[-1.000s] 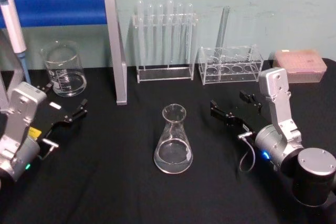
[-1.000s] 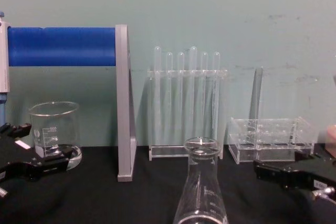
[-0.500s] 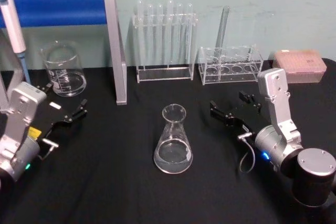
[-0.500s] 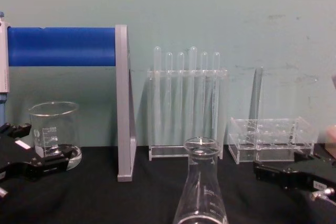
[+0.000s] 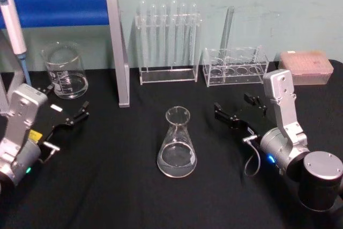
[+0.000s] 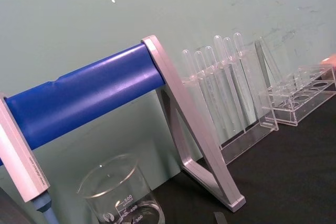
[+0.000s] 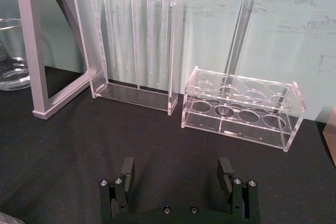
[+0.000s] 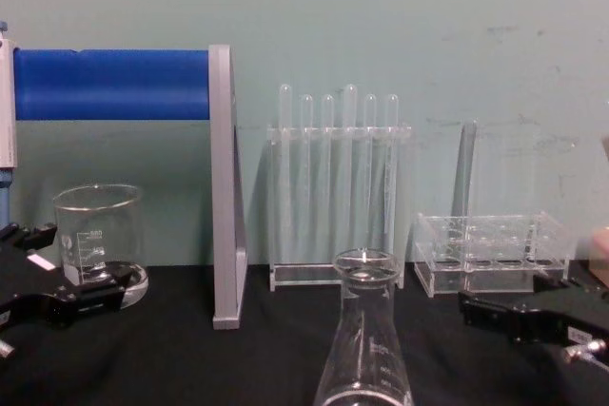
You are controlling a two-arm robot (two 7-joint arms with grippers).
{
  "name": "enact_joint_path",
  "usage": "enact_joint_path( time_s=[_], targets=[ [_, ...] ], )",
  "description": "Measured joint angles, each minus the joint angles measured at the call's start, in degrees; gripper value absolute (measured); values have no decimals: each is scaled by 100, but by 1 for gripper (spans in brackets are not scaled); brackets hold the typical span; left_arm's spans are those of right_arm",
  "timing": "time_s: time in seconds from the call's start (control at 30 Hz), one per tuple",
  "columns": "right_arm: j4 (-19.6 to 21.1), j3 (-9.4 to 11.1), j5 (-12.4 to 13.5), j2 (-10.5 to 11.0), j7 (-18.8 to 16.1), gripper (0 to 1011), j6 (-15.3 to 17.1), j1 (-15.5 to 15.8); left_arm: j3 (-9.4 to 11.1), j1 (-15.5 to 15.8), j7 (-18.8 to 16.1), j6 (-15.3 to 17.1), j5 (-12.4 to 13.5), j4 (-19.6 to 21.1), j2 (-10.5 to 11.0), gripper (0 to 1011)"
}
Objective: Grasp the erlenmeyer flask with one hand, shake it three times, then place it back.
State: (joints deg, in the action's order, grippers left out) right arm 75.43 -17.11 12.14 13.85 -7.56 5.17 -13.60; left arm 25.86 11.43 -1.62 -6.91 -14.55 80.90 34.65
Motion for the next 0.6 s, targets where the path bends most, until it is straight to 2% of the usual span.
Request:
enact_joint_path(
  time_s=[0.6],
  targets=[
    [0, -1, 8, 0, 3, 1003, 0, 0, 0, 0, 0, 0, 0, 0, 0, 1001]
  ],
)
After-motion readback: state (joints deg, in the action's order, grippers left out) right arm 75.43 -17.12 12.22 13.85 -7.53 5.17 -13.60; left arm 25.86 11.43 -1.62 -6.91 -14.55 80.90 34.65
